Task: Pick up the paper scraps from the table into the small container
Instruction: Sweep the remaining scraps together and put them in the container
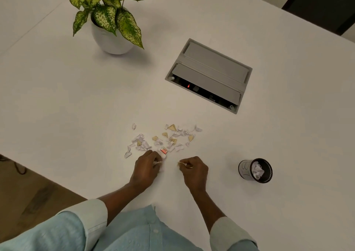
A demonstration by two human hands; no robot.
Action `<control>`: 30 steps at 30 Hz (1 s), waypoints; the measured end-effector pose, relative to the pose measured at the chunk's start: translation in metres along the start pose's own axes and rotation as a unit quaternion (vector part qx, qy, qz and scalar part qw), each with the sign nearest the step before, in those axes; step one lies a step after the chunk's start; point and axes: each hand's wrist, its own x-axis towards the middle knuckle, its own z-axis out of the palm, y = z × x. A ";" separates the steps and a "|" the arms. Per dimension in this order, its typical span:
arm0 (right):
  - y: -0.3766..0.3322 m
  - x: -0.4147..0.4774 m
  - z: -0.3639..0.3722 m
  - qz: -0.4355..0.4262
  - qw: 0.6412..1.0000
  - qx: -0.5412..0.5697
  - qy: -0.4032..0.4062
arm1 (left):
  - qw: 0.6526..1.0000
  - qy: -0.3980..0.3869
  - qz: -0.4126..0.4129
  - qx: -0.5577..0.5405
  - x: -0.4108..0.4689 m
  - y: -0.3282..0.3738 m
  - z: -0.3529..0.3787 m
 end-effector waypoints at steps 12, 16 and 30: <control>0.041 -0.023 -0.146 0.096 0.968 0.114 0.204 | 0.985 -0.049 0.087 -0.141 0.000 0.131 0.064; 0.057 -0.019 -0.186 0.115 0.953 0.101 0.261 | 0.980 -0.096 0.131 -0.113 0.009 0.184 0.102; 0.085 0.019 -0.235 0.134 0.959 -0.022 0.249 | 0.935 -0.223 0.253 0.107 0.041 0.286 0.185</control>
